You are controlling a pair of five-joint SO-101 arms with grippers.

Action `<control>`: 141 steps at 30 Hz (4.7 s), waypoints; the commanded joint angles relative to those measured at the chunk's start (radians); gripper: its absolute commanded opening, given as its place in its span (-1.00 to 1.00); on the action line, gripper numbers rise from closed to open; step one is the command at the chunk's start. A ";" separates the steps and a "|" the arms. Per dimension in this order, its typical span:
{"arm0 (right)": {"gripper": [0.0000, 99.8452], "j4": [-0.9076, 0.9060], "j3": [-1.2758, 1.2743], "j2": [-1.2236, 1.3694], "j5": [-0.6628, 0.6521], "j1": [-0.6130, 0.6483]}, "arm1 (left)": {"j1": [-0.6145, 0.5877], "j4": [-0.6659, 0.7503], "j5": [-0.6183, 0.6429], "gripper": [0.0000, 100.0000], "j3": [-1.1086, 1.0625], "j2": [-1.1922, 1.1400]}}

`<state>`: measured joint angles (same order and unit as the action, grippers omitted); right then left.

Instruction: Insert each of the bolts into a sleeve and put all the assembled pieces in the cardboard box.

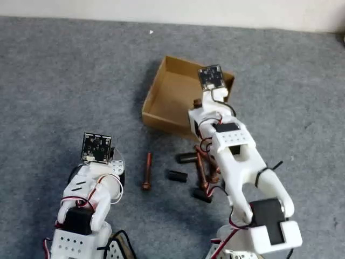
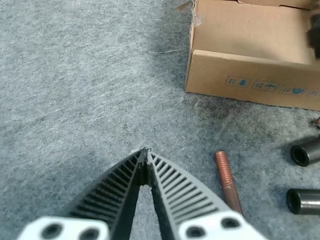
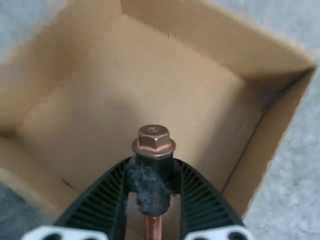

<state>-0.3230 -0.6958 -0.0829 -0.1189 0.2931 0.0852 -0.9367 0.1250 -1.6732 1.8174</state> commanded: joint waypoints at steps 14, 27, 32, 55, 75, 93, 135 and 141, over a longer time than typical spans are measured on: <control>-0.67 -0.325 0.045 -0.412 0.006 0.048 | -0.008 -0.003 -0.011 -0.98 -0.022 0.002; -0.67 -0.805 0.038 -0.562 -0.046 0.320 | -0.113 0.003 -0.012 -0.98 -0.015 0.004; -0.67 -0.746 -0.053 -0.450 -0.087 0.417 | -0.165 0.038 -0.012 -0.98 -0.019 0.005; -0.76 -0.564 -0.102 -0.036 -0.336 0.417 | -0.194 0.069 -0.011 -0.98 -0.022 0.004; -0.99 -0.776 -0.090 -0.630 -0.121 0.300 | -0.200 0.066 -0.078 -0.98 -0.001 0.004; -0.99 -0.641 -0.493 -1.234 0.012 -0.004 | -0.148 -0.262 -0.362 -0.90 0.329 -0.042; -0.99 -0.615 -0.512 -1.256 0.008 -0.062 | 0.232 -0.038 0.178 -0.50 0.843 -1.716; -0.99 -0.616 -0.512 -1.256 0.006 -0.062 | 0.225 0.034 0.180 -0.91 0.839 -1.724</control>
<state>-0.9689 -1.2129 -1.3149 -0.1189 0.2409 0.3230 -0.9874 0.2908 -0.8508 0.1051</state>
